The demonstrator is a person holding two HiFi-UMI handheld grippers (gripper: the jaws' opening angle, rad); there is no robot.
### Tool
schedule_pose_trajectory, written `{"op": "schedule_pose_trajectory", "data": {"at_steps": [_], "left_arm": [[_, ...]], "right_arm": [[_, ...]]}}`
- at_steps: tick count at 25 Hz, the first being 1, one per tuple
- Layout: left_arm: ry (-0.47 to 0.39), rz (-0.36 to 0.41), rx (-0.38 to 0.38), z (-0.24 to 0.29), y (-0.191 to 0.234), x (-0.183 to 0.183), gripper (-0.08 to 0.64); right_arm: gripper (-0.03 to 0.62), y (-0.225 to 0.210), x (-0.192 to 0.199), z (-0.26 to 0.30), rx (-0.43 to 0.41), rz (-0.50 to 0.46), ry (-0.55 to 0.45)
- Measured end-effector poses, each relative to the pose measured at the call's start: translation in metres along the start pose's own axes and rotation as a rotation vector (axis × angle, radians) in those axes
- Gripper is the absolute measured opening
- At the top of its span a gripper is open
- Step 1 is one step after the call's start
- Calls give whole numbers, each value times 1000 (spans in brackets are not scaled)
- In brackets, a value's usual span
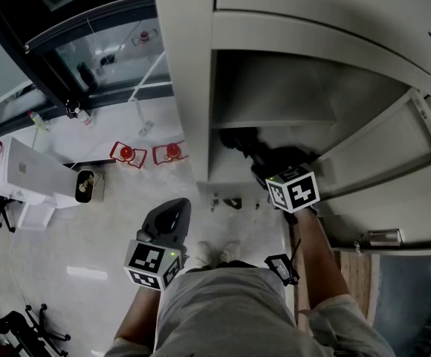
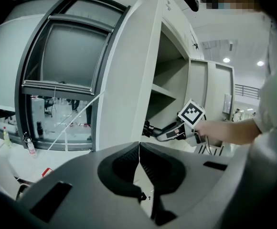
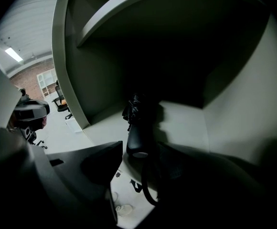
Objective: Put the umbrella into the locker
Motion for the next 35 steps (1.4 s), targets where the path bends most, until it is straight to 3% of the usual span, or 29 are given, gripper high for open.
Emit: {"op": "schedule_pose_trajectory", "data": {"at_steps": [25,35], "left_arm": [[-6,30,23,-3,-23,3,17],[-10,52,39,-4,-33,1,17]], "right_arm": [[229,9,22,-36,27,7,-40],[220,33,42,-52,-19,-11,-56]]}}
Point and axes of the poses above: the fingertips, and each gripper's own axes: z forward along the fingers, y to its left, x out of its underside, the point moved 6 cm from there along -z, backward along the fingers, and after that the axes turned 8 degrees about y, right-handed, at the moved point
